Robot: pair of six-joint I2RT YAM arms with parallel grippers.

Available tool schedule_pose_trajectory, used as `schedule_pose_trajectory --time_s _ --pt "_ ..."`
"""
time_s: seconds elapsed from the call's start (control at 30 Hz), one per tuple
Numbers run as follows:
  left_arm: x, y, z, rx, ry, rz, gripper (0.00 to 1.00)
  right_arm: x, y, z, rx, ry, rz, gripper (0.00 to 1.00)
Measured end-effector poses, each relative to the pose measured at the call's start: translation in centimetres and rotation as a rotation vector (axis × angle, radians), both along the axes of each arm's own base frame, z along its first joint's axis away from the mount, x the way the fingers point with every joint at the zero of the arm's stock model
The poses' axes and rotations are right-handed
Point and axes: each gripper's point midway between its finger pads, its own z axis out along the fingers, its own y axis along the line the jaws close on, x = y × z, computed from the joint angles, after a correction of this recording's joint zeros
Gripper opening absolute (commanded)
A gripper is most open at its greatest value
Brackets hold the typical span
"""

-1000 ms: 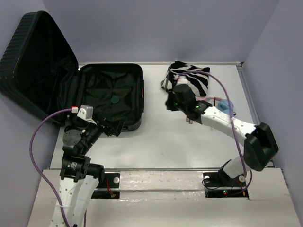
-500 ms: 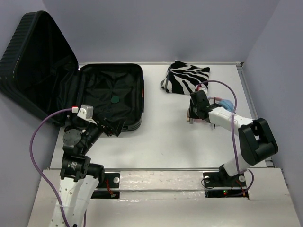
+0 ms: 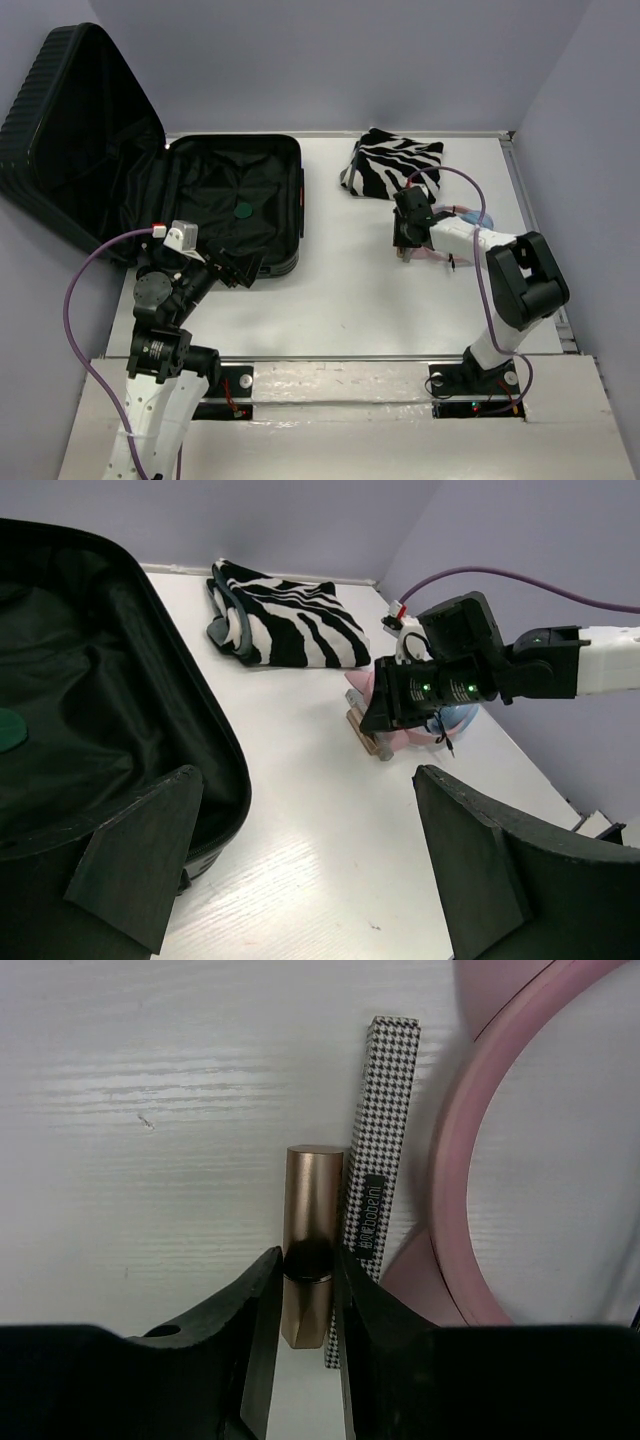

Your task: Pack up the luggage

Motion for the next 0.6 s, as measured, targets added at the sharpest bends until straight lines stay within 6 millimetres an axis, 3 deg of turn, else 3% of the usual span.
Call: schedule_pose_trajectory --time_s 0.2,0.3,0.43,0.53,0.6 --pt "0.0 0.0 0.0 0.000 0.000 0.000 0.99 1.1 0.8 -0.3 0.001 0.000 0.014 0.30" --pt "0.0 0.0 0.0 0.000 0.000 0.000 0.99 1.7 1.6 -0.3 0.002 -0.004 0.027 0.39" --pt "0.0 0.0 0.0 0.000 0.000 0.000 0.99 2.0 2.8 -1.2 0.000 0.010 0.056 0.40" --pt "0.0 0.0 0.0 0.000 0.001 0.000 0.99 1.7 3.5 -1.5 -0.002 0.020 0.074 0.40" --pt "0.0 0.0 0.0 0.000 0.000 0.000 0.99 1.6 3.7 -1.6 -0.004 0.024 0.082 0.30"
